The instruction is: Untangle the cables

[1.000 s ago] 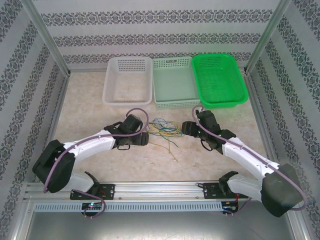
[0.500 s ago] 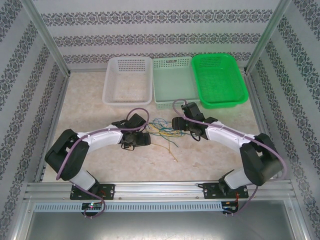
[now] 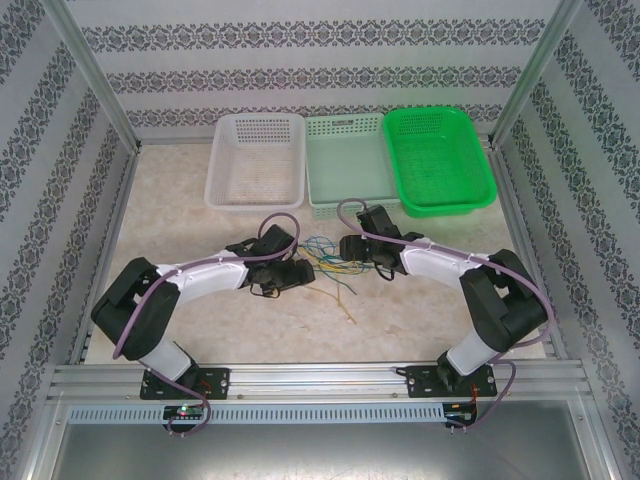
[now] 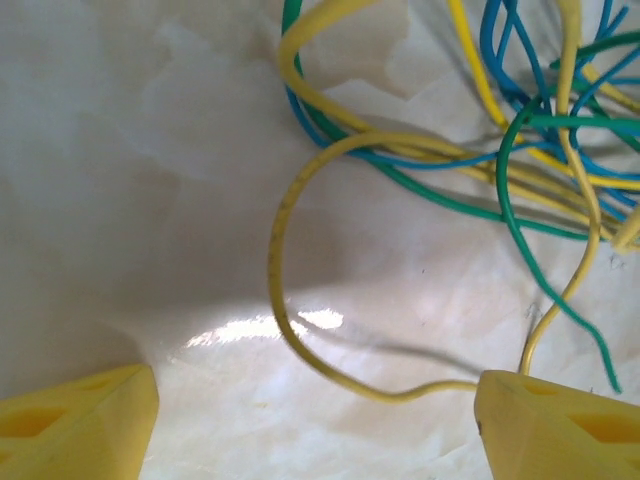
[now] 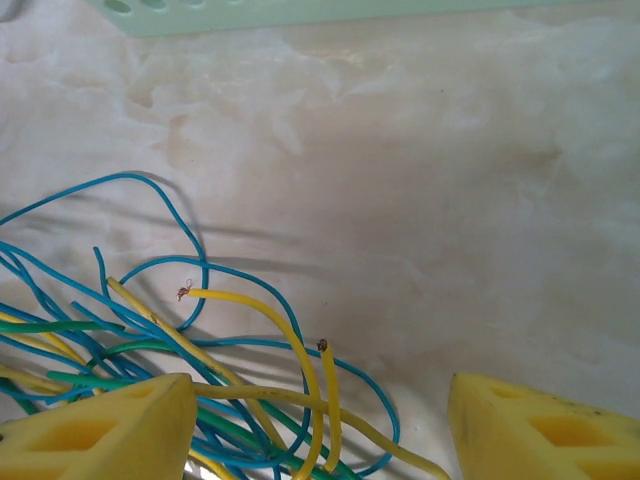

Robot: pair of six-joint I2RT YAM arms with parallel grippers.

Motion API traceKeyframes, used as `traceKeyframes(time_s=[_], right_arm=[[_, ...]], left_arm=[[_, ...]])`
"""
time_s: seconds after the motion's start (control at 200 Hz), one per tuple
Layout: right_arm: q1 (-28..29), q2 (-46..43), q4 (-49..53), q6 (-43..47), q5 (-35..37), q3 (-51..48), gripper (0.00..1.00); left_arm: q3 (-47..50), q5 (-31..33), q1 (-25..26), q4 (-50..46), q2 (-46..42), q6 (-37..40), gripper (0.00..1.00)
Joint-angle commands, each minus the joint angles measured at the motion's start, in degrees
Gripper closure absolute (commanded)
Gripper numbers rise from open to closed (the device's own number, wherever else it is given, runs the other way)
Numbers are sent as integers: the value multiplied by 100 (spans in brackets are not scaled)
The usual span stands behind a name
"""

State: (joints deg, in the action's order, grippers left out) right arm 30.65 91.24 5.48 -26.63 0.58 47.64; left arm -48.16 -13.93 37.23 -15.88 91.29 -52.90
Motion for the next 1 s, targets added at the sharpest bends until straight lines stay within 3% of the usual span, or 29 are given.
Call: traceKeyframes(time_s=[0.0,0.27,0.654,0.879,0.994], right_arm=[[99,86,-137,-40,-37,182,32],[99,76,-99,-13,96,119,32],[134,514,-60,52,-119,160,42],[105,686,143,84,-166,269,71],[43,771,167,8,-100,247,80]], left_arm=[[-153,77,76,-222,340,-141,25],[-616,734,75,-625,1146,314,48],[-867,1456,68,-740,1258,754,100],[-939,2147,56,-1048,838,1400,100],[-997,2486,57,-1243,634,1827,100]])
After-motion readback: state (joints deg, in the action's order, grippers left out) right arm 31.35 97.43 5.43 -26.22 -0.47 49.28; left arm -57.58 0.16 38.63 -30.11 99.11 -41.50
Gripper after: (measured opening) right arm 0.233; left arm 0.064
